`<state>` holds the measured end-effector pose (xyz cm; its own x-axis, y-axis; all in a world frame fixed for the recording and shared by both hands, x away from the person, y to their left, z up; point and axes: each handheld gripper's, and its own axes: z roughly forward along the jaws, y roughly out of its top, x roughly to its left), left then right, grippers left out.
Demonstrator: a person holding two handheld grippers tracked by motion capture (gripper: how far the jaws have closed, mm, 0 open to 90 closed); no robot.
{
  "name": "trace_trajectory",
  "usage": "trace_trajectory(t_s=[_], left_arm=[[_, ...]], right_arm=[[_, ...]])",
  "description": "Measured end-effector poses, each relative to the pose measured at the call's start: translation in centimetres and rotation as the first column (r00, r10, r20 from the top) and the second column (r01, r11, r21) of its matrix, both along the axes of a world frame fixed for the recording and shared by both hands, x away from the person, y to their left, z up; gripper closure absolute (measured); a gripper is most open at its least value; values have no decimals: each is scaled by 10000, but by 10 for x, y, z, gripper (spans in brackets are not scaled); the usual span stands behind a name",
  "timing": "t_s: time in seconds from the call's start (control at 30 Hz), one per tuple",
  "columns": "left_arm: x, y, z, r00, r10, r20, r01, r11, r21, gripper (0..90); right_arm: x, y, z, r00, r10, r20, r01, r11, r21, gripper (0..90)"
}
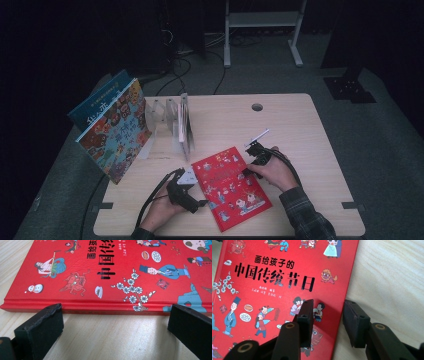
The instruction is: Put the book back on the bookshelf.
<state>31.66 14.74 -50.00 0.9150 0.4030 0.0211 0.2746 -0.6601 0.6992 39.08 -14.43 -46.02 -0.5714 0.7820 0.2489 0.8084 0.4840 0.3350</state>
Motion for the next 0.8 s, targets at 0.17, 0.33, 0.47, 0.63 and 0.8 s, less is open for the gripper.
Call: trace_trajectory(t_s=[0.17,0.33,0.47,0.63,0.8], left_arm=[[1,0,0,10000,-46,-2,46,10000,-8,0],[1,0,0,10000,-65,1,65,10000,-7,0],[1,0,0,10000,-67,4,67,10000,-5,0],[1,0,0,10000,-62,-5,62,10000,-10,0],[1,0,0,10000,-79,20,79,10000,-2,0]], right_arm=[[3,-3,-3,9993,-89,-356,103,9991,400,556],[4,-4,-4,9988,-76,-481,104,9982,583,559],[4,-3,-2,9991,-14,-429,32,9992,400,574],[3,-8,12,9994,-11,-346,37,9972,740,625],[1,-11,28,9997,154,-199,-130,9935,1133,641]])
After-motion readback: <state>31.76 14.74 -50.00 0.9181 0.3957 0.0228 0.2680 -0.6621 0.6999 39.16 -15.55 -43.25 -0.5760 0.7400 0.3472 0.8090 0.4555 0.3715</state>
